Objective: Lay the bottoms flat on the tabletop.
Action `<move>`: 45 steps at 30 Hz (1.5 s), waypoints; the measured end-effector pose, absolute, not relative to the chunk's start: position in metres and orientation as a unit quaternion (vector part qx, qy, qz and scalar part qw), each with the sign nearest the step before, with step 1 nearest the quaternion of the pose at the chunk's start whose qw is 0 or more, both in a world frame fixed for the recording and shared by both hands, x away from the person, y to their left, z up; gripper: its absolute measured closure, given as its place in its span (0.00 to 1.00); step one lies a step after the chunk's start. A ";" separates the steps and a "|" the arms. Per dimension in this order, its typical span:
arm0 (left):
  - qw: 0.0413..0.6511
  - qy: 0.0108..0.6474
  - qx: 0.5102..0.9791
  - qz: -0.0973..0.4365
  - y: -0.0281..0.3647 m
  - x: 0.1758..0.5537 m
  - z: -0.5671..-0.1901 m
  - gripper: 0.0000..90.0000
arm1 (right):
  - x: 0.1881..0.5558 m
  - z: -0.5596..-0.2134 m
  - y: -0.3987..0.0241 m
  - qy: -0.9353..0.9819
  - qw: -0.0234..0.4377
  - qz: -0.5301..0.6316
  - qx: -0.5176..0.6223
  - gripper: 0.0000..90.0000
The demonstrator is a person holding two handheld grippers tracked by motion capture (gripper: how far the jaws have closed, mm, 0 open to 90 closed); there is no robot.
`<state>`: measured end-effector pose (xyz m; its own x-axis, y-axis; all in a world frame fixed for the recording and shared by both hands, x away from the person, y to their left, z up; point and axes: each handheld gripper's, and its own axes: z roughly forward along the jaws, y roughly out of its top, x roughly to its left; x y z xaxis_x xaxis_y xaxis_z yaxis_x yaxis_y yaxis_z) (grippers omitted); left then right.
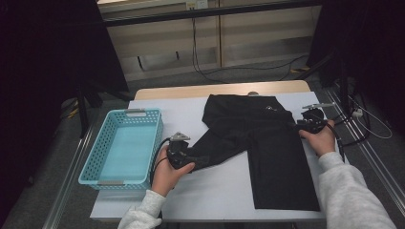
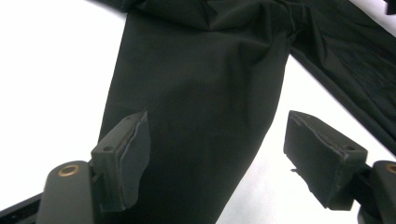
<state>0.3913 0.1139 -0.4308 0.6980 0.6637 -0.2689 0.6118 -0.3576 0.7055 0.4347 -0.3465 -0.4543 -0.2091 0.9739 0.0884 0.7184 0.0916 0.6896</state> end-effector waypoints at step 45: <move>0.414 0.357 0.834 0.071 0.124 0.377 -0.420 0.23 | 0.235 -0.452 -0.320 0.713 0.198 0.322 0.590 0.96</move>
